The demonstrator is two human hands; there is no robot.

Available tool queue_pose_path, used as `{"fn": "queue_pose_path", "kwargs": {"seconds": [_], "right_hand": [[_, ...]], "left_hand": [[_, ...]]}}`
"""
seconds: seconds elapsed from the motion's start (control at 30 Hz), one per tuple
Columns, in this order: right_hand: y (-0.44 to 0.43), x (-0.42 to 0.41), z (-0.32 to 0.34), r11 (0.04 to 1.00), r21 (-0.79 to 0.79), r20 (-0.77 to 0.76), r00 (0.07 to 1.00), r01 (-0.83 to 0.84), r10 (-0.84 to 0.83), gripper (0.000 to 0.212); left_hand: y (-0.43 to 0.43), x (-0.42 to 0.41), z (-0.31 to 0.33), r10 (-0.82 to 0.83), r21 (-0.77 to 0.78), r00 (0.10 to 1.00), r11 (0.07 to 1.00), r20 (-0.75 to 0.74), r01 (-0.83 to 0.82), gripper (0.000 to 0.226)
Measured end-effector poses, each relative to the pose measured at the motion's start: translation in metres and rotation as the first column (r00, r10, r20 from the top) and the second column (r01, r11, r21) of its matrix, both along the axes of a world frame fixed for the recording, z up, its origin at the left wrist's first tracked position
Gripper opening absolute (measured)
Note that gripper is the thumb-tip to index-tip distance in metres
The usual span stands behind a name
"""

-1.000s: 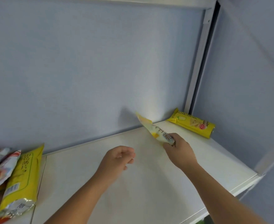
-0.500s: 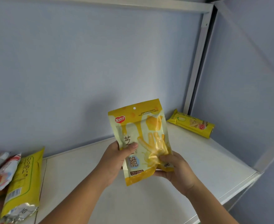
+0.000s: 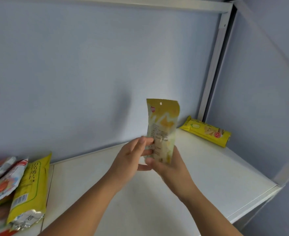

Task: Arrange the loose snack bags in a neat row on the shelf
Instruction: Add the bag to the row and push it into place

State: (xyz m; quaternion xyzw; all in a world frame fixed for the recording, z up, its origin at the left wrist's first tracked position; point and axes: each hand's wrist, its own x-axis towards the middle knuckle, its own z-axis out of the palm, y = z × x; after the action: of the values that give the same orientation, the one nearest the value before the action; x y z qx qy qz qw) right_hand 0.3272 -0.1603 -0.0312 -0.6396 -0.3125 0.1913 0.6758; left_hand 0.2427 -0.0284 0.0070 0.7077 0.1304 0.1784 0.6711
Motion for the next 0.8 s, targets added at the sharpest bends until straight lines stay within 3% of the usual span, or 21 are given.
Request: {"fn": "queue_pose_path", "kwargs": {"seconds": [0.1,0.17,0.23,0.3,0.37,0.5,0.67,0.8], "right_hand": [[-0.008,0.007,0.005,0.995,0.003,-0.141,0.985,0.097,-0.096,0.031],[-0.016,0.011,0.003,1.0,0.004,-0.261,0.965,-0.018,0.019,0.035],[-0.022,0.011,0.001,0.987,0.039,-0.377,0.913,-0.154,0.157,0.045],[-0.022,0.011,-0.002,0.97,0.065,-0.424,0.873,-0.235,0.24,0.048],[-0.019,0.008,-0.006,0.956,0.076,-0.427,0.858,-0.282,0.287,0.045],[0.0,-0.006,-0.012,0.954,0.035,-0.382,0.878,-0.297,0.287,0.036],[0.041,-0.04,-0.018,0.922,-0.015,-0.291,0.884,-0.387,0.367,0.032],[0.077,-0.087,-0.018,0.833,-0.009,-0.273,0.803,-0.553,0.53,0.045]], "left_hand": [[0.011,0.0,-0.01,0.156,0.15,0.988,0.977,-0.005,-0.154,0.035],[0.02,-0.003,-0.015,0.272,0.238,0.962,0.937,-0.033,-0.257,0.04],[0.028,-0.008,-0.017,0.204,0.09,0.976,0.976,-0.076,-0.197,0.048],[0.029,-0.015,-0.015,0.077,-0.059,0.992,0.995,-0.098,-0.083,0.043],[0.029,-0.025,-0.017,0.094,-0.066,0.992,0.993,-0.09,-0.1,0.038],[0.034,-0.051,-0.019,0.281,0.006,0.957,0.96,-0.067,-0.281,0.026],[0.043,-0.108,-0.019,0.524,0.049,0.851,0.851,-0.037,-0.522,0.022],[0.054,-0.173,-0.017,0.648,0.083,0.761,0.761,-0.039,-0.644,0.024]]}}
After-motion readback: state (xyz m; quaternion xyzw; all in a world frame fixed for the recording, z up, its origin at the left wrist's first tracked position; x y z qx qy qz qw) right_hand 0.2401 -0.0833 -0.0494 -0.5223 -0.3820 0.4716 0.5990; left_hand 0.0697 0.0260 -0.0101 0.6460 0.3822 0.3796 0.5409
